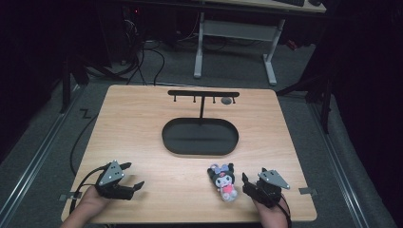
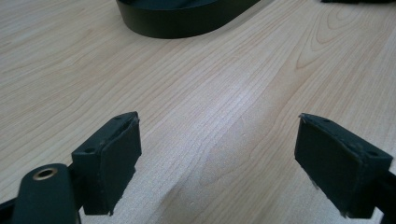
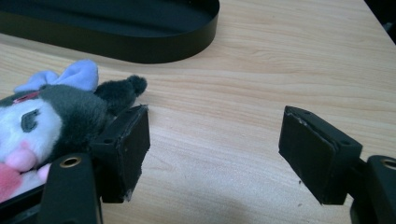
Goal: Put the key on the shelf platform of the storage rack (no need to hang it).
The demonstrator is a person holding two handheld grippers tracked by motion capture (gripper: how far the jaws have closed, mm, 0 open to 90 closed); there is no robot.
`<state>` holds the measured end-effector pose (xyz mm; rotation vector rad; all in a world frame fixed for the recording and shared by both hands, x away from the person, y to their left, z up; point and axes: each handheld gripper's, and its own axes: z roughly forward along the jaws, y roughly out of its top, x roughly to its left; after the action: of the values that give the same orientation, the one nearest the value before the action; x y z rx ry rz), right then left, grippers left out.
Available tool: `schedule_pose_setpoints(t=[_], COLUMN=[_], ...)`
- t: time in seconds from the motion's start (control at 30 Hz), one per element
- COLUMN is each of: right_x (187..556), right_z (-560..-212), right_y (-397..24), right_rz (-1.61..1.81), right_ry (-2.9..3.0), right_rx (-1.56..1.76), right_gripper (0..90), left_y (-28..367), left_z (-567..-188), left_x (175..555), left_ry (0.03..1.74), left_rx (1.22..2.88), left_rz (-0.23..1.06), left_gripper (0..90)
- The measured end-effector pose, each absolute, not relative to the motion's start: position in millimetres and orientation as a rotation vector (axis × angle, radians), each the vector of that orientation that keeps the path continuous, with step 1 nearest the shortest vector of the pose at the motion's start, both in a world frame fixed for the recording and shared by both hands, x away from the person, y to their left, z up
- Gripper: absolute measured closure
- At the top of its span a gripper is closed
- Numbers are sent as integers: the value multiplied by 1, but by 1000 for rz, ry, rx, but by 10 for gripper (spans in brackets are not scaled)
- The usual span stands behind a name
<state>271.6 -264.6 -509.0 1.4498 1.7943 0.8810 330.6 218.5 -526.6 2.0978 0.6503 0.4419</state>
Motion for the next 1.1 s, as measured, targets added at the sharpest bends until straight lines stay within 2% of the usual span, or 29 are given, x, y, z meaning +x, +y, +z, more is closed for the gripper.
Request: schedule_pose_setpoints(t=[1.1], right_x=[286], right_z=[-496], right_y=[-264], right_rz=[735], right_ry=[2005], right_rx=[1563], right_gripper=[311], left_y=[219], left_z=[-527], left_x=[329], left_ry=[651], left_rx=[2094], left_rz=[449], left_gripper=[155])
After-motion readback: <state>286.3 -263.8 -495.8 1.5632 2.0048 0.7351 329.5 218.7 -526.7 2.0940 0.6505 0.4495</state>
